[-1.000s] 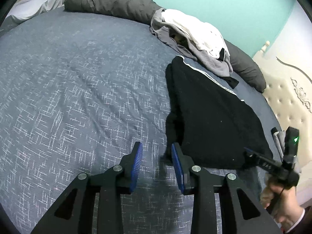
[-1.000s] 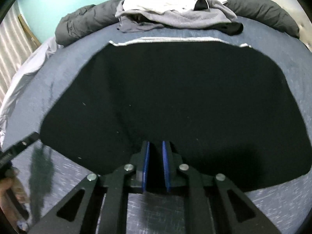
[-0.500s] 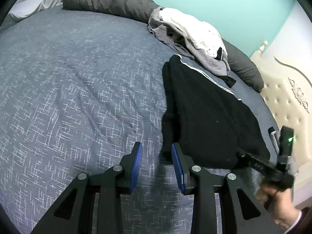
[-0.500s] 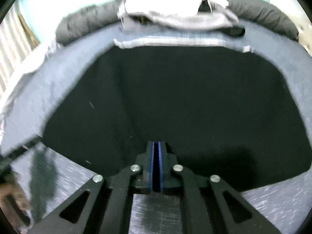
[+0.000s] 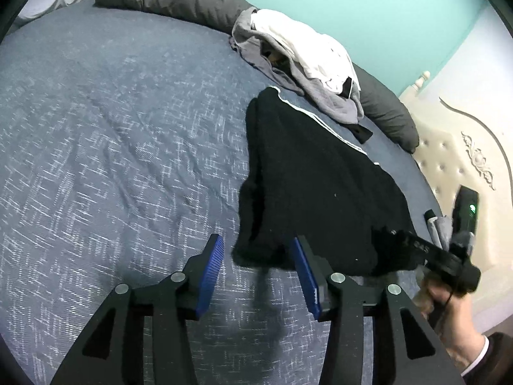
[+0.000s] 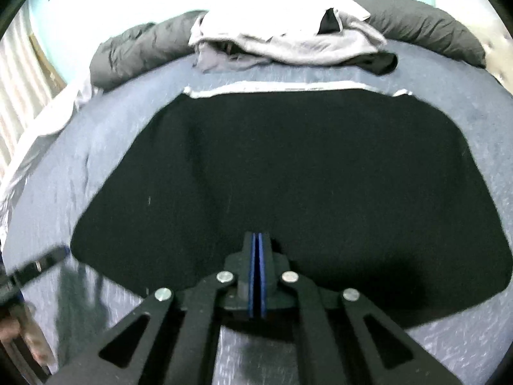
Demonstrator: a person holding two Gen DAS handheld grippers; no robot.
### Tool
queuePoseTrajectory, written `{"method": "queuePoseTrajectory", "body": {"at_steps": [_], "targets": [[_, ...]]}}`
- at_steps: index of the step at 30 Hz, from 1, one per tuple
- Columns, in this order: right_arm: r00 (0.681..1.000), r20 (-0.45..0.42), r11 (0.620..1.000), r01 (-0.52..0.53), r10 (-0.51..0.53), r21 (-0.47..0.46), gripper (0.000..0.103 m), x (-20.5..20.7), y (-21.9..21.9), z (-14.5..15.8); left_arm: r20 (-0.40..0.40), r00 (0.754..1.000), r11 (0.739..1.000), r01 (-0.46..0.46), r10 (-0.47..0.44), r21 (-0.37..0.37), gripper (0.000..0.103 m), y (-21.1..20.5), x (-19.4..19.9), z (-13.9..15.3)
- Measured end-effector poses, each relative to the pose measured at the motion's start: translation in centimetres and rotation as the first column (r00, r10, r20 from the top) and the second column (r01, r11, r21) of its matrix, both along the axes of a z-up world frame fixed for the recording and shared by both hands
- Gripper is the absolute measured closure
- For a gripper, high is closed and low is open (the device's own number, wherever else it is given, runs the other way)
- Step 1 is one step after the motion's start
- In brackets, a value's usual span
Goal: Fold clothes
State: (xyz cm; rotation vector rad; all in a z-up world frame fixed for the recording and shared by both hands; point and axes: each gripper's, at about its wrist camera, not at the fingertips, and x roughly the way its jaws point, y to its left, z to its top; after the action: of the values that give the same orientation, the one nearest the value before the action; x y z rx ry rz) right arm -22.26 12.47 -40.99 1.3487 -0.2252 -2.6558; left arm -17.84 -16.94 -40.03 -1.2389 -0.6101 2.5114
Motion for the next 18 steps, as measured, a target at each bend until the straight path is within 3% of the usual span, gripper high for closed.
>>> {"method": "queuePoseTrajectory", "body": {"at_steps": [3,8,11,14,17,18], "targets": [[0.998,0.059,1.000,-0.007,0.006,0.005,0.101,-1.0,0.0,-1.2,0.003,1.000,1.000,0.017,-0.017,0.009,0.048,0.5,-0.3,-0.2],[0.999,0.034,0.998,-0.041,0.043,-0.039,0.101,-1.1,1.4,-0.5,0.018,0.999,0.998,0.029,-0.030,0.049,0.047,0.6,-0.9,-0.8],[1.000,0.007,1.000,0.013,-0.013,-0.027,0.096,-1.6,5.5,1.2,0.033,0.999,0.997,0.033,-0.035,0.063,0.047,0.6,-1.3,-1.3],[0.994,0.030,0.994,0.108,-0.107,-0.027,0.085,-1.6,11.2,2.5,0.068,0.997,0.997,0.026,-0.031,0.074,0.047,0.6,-1.7,-2.1],[0.971,0.069,0.972,0.231,-0.228,-0.048,0.074,0.9,18.4,3.0,0.107,0.994,0.990,0.014,-0.029,0.144,0.047,0.2,-1.8,-2.9],[0.959,0.084,0.960,0.275,-0.269,-0.056,0.061,1.9,20.7,3.0,0.115,0.993,0.988,0.006,-0.025,0.157,0.047,0.0,-1.8,-3.1]]}}
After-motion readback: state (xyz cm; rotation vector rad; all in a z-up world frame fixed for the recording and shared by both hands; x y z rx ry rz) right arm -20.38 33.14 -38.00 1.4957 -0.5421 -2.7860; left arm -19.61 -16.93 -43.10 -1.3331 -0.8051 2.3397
